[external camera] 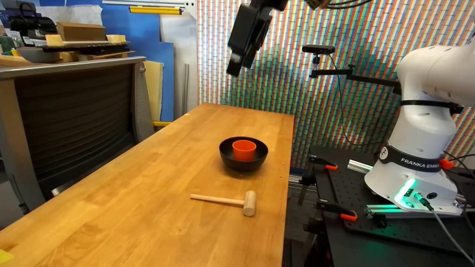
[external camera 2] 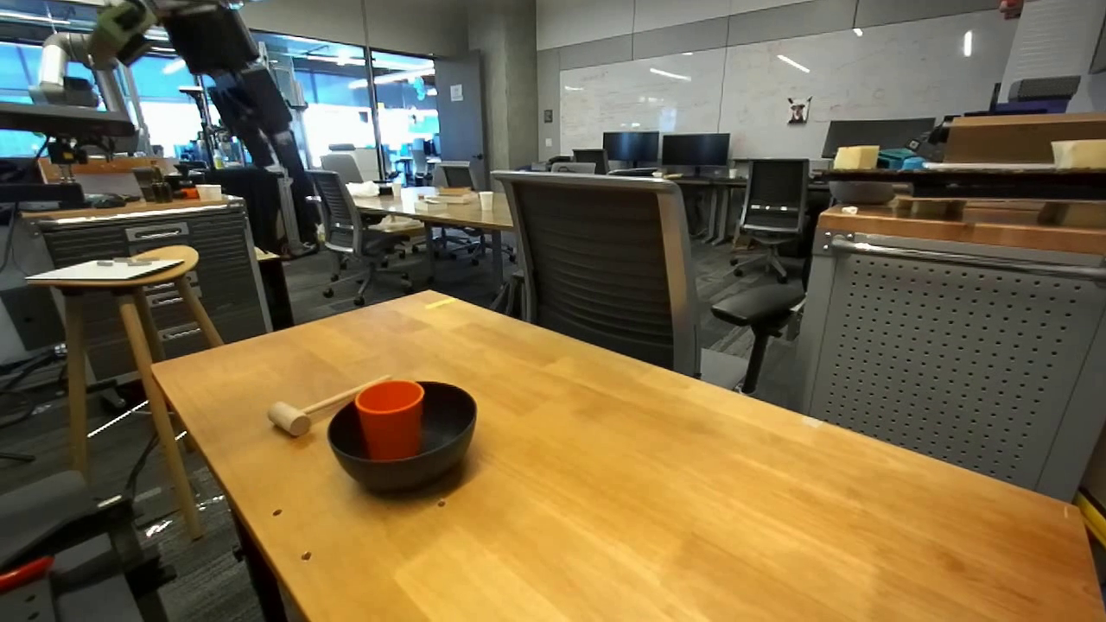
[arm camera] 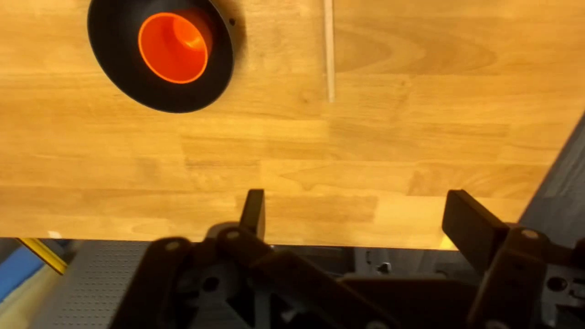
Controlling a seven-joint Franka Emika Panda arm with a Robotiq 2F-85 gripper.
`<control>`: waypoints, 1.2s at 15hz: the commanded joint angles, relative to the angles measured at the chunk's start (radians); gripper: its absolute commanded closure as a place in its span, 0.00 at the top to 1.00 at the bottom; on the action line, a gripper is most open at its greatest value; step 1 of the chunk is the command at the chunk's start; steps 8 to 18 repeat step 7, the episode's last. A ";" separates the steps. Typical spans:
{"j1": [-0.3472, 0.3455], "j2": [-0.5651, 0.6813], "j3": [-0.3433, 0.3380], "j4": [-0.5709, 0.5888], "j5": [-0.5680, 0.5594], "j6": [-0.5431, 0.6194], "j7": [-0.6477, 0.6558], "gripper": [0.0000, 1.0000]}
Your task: Put the cup in the bowl
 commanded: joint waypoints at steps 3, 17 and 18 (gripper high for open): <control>0.078 -0.216 -0.045 0.125 0.227 -0.285 -0.371 1.00; 0.038 -0.240 -0.015 0.137 0.252 -0.317 -0.394 1.00; 0.038 -0.240 -0.015 0.137 0.252 -0.317 -0.394 1.00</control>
